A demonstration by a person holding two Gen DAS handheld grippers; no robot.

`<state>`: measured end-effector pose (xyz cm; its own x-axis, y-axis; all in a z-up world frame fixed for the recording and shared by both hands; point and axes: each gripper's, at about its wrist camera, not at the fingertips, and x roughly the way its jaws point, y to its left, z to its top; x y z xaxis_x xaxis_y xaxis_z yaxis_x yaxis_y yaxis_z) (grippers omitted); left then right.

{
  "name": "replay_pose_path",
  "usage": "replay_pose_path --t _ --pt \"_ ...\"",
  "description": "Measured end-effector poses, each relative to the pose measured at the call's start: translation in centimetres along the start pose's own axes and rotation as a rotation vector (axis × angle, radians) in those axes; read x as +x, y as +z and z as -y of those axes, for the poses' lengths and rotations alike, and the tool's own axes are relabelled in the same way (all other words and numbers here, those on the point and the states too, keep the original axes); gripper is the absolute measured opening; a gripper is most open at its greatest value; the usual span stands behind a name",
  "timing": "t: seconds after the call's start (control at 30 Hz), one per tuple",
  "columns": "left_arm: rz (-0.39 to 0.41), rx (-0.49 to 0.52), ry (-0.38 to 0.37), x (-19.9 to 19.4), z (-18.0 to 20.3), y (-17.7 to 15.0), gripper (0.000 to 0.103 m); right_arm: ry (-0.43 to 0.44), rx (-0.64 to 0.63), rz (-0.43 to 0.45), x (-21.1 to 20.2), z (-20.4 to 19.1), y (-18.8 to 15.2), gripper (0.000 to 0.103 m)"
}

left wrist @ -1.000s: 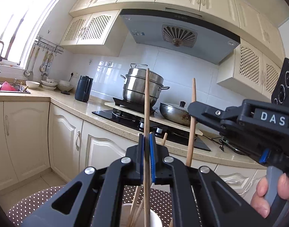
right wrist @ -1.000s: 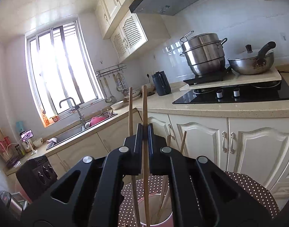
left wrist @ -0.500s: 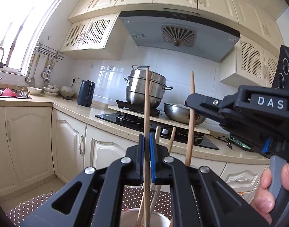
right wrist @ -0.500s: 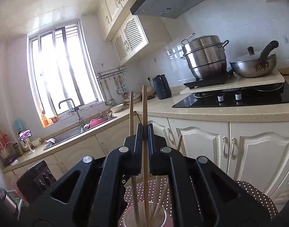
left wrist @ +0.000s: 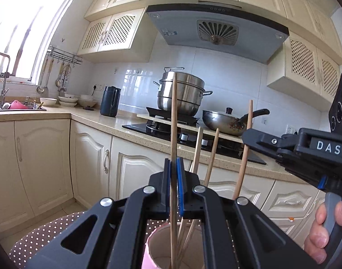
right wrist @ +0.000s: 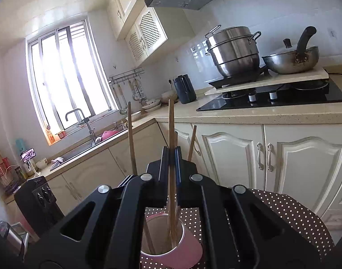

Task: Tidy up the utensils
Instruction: 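Carry both chopsticks upright over the pink cup and lower them in, then open both tools and pull them back from the pink cup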

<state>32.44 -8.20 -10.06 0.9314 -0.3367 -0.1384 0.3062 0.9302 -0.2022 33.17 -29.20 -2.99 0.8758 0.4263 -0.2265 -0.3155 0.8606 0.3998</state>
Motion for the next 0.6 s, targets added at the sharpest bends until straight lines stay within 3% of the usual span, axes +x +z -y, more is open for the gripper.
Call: replay_pose_path --t 0.53,0.6 --pt "-0.086 -0.003 -0.019 -1.6 0.0 -0.8 0.007 -0.024 0.041 -0.05 -0.4 0.3 -2.0 0.006" --pt "-0.095 -0.01 -0.016 -1.9 -0.2 -0.6 0.014 -0.024 0.044 -0.061 -0.3 0.3 -2.1 0.006"
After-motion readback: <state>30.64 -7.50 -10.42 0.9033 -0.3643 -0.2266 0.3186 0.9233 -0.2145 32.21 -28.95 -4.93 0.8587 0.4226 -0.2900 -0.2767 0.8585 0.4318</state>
